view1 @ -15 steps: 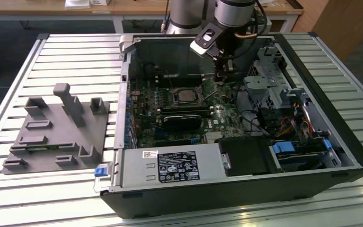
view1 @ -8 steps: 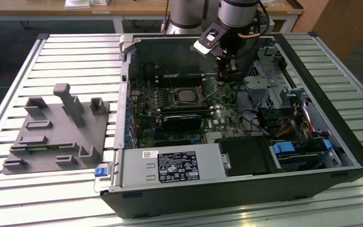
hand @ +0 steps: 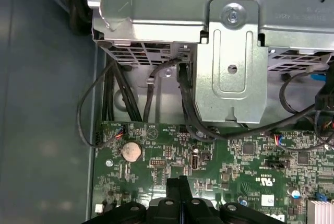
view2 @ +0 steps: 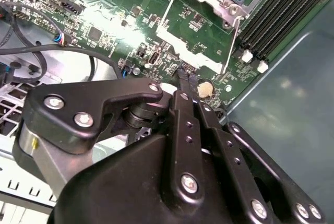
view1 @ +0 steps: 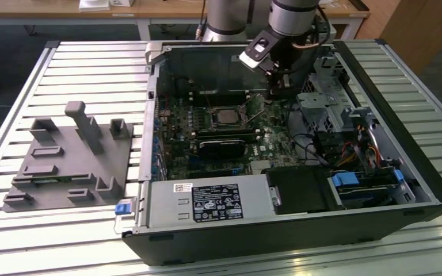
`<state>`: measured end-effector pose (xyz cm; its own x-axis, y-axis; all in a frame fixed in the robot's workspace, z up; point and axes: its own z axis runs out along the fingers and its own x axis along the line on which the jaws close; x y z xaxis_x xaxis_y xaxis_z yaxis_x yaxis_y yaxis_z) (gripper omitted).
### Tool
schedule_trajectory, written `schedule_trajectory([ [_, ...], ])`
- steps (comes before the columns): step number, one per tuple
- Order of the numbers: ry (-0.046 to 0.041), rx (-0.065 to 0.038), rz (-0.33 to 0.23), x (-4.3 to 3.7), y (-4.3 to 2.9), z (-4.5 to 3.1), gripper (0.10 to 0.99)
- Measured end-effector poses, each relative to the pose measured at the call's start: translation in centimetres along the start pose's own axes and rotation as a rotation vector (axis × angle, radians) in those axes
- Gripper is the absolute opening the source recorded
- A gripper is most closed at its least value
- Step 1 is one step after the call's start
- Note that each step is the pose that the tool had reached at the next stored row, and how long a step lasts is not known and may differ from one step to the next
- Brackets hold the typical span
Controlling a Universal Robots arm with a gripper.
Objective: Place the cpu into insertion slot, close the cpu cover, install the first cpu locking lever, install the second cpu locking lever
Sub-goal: 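Close the cpu cover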
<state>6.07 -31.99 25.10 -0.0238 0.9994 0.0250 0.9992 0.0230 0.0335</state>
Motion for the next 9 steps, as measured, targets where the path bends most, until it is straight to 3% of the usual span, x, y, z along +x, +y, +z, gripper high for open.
schedule_trajectory([
  [5,0.0,0.0,0.0,-0.01,-0.07,0.74,0.106],
  [9,-0.0002,0.0,0.0,0.01,-1.01,0.8,0.106],
])
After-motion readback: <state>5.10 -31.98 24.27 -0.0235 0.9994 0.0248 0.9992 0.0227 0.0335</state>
